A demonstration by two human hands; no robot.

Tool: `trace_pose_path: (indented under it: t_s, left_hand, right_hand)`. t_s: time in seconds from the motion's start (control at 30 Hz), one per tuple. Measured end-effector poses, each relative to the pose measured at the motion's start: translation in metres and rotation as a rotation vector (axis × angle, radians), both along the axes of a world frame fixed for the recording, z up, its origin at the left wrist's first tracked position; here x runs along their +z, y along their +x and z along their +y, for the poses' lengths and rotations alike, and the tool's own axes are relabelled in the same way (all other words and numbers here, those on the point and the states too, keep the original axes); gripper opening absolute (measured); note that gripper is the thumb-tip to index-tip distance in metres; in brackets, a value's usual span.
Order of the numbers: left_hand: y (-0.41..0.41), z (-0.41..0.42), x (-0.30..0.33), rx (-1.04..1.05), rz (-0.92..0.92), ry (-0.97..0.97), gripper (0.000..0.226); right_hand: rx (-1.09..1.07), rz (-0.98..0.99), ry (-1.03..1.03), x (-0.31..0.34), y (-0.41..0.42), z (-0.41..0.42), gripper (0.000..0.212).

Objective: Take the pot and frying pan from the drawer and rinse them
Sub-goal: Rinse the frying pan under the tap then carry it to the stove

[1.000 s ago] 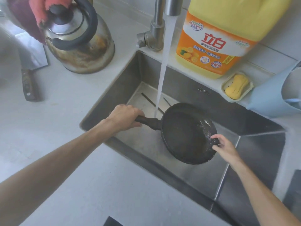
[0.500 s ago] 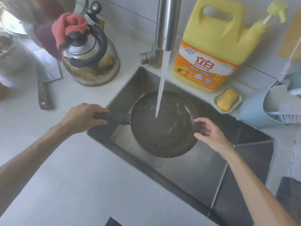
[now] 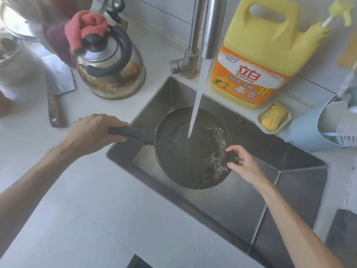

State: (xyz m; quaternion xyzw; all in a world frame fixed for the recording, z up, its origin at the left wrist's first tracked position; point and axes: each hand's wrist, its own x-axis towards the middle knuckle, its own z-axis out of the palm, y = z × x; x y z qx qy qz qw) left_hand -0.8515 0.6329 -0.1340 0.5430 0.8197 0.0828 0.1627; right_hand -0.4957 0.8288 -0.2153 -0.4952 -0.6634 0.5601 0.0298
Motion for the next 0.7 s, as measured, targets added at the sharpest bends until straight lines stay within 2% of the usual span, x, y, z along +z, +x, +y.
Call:
trace_pose_path:
  t_s: [0.13,0.37,0.5,0.7]
  left_hand:
    - [0.005,0.001,-0.015,0.064,-0.146,-0.128,0.035]
    - [0.015,-0.005,-0.032,0.177,-0.236,-0.095,0.03]
    - [0.013,-0.004,-0.021,0.173,-0.181,0.0,0.036]
    - [0.01,-0.006,0.018,-0.004,0.024,0.173,0.027]
  right_hand:
    - [-0.02,-0.007,0.04,0.008,0.007,0.002,0.033]
    - [-0.047,0.1,0.17,0.028,0.008,0.011,0.035]
    - [-0.073,0.14,0.182,0.028,0.008,0.012,0.038]
    - [-0.09,0.166,0.114,0.017,-0.002,0.0,0.039]
